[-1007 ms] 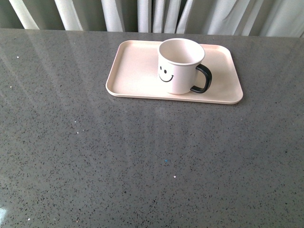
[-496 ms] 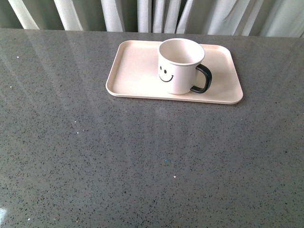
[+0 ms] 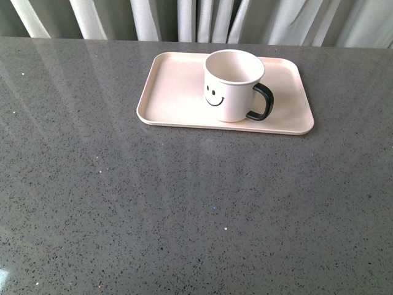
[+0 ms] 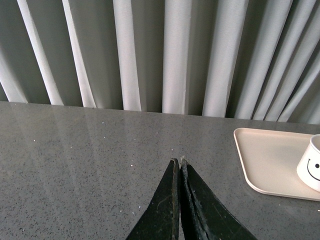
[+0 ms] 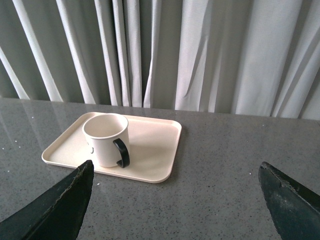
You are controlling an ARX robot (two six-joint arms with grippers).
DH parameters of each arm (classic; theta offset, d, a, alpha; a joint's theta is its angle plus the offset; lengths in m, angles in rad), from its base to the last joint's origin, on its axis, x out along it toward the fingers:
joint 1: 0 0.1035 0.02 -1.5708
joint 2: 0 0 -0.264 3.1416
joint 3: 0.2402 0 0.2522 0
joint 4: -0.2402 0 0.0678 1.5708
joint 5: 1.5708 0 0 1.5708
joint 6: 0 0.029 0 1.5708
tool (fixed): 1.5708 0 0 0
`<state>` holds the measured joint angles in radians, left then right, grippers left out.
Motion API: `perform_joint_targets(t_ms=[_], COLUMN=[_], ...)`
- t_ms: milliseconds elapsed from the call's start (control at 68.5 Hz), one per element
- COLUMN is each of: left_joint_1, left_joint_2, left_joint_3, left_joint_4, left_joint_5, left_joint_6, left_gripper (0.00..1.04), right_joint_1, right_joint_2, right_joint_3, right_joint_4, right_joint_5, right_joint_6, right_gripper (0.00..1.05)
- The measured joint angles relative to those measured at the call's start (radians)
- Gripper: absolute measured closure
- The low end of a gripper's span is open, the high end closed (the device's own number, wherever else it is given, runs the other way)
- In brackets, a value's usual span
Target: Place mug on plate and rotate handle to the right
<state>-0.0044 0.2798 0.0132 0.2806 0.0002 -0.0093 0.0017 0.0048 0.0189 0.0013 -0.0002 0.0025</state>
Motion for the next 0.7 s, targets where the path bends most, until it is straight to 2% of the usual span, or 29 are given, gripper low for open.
perform_joint_targets(t_ms=[350,438,671,700], left_joint_1=[0.000,0.000,0.002,0.002], left_joint_2=[-0.107,-0.230,-0.263,-0.263], left_joint_3=[0.000,0.000,0.000,0.000], left_joint_4=[-0.108,-0.263,-0.281,-0.281], left_joint_5=[0.000,0.000,0.000,0.000], left_joint_6=[0.000,0.000,0.001,0.001], left_gripper=[1.03,1.03,1.03,1.00], right_joint_1=[0.000,0.000,0.000,0.000], right_joint_2=[0.000,0.000,0.000,0.000], right_joint_3=[0.000,0.000,0.000,0.000], right_joint_4=[0.000,0.000,0.000,0.000], right_joint_5=[0.000,0.000,0.000,0.000], right_joint_6=[0.000,0.000,0.000,0.000], right_gripper=[0.09,0.09,0.09,0.09])
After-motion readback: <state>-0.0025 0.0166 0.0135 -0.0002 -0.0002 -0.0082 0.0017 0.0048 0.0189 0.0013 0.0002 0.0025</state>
